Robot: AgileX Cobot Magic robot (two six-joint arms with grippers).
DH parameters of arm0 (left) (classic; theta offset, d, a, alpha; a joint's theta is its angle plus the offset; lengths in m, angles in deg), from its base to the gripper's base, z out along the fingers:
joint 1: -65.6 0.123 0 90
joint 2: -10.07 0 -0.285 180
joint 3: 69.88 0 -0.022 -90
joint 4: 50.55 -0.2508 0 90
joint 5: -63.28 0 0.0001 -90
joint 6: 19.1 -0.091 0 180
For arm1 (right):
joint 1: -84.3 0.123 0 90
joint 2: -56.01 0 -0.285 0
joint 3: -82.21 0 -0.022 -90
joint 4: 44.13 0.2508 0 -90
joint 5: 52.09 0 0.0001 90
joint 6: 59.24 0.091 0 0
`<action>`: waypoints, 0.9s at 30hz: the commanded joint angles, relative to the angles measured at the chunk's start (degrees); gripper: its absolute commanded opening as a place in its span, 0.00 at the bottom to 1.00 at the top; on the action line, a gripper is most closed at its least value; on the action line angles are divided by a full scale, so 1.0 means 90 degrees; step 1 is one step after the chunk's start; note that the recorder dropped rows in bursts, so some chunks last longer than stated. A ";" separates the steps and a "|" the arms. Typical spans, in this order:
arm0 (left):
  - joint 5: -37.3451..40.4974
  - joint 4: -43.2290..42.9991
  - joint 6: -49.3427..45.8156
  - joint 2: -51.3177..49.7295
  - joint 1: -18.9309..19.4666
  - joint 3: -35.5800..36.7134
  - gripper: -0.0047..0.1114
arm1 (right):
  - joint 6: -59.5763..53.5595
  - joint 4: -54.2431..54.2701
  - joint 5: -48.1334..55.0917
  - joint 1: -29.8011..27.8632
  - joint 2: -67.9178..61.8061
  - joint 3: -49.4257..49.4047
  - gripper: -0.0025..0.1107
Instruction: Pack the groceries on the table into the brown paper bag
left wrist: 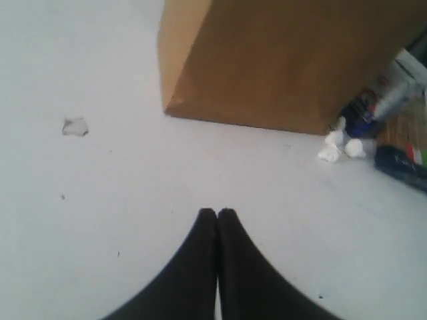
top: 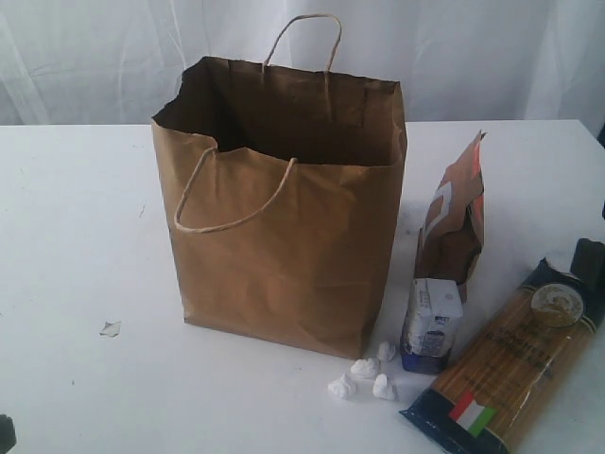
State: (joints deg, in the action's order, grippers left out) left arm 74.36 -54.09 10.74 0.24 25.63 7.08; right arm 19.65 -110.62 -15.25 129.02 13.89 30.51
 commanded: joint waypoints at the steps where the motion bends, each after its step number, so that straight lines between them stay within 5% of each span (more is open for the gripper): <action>1: -0.0012 0.1317 -0.3597 0.0228 -0.0012 0.0028 0.04 | -0.0077 -0.0036 0.0042 0.0024 0.0058 -0.0031 0.02; 7: -0.0023 0.1472 -0.4133 0.0228 0.0026 0.0028 0.04 | -0.0077 -0.0036 0.0042 0.0024 0.0058 -0.0031 0.02; 17: 0.0000 0.1775 -0.3918 0.0228 0.1133 0.0028 0.04 | -0.0077 -0.0036 0.0042 0.0024 0.0058 -0.0031 0.02; 27: 0.0000 0.1379 -0.3315 0.0228 0.1192 0.0028 0.04 | -0.0077 -0.0036 0.0042 0.0024 0.0058 -0.0031 0.02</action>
State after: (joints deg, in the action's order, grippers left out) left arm 74.36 -41.60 -19.85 2.05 36.18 7.08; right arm 19.56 -110.62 -15.14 129.02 13.89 30.51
